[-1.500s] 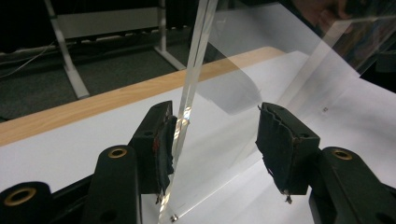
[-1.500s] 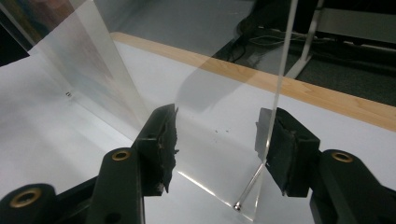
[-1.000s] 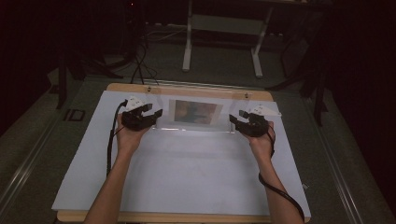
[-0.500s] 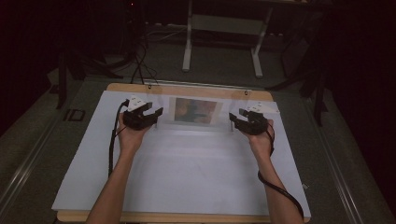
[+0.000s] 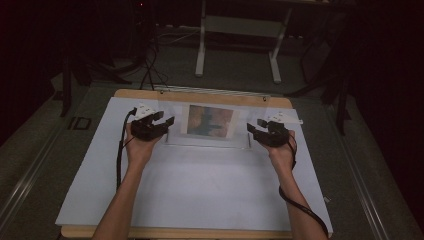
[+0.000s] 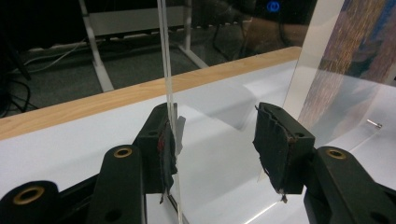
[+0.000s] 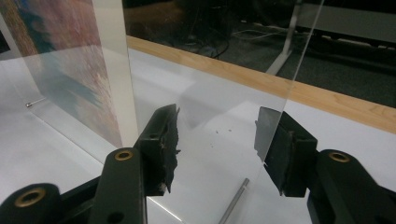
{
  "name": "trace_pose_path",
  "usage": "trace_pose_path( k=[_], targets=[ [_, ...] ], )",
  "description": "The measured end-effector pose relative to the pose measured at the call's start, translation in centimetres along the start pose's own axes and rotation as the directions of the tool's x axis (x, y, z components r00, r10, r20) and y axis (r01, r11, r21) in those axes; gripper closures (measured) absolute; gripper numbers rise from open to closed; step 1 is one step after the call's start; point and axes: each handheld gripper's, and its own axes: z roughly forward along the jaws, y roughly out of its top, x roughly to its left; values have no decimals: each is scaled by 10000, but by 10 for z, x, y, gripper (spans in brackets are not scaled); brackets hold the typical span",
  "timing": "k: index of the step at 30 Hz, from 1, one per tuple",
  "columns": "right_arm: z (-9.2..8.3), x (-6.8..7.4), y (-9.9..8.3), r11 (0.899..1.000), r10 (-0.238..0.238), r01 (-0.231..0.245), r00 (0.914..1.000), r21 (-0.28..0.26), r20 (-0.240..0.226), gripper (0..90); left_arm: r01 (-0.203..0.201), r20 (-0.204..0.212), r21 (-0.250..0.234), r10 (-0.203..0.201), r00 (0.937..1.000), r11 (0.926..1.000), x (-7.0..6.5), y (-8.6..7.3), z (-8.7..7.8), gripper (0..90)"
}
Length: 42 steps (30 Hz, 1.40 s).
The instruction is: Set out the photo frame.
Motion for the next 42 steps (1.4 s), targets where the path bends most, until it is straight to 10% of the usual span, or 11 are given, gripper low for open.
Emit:
trace_pose_path(
  k=[42],
  targets=[
    [-28,22,-8,9977,426,-398,9977,548,-522,503,541,35,710,-545,9985,9960,-15,-9,-37,491]
  ],
)
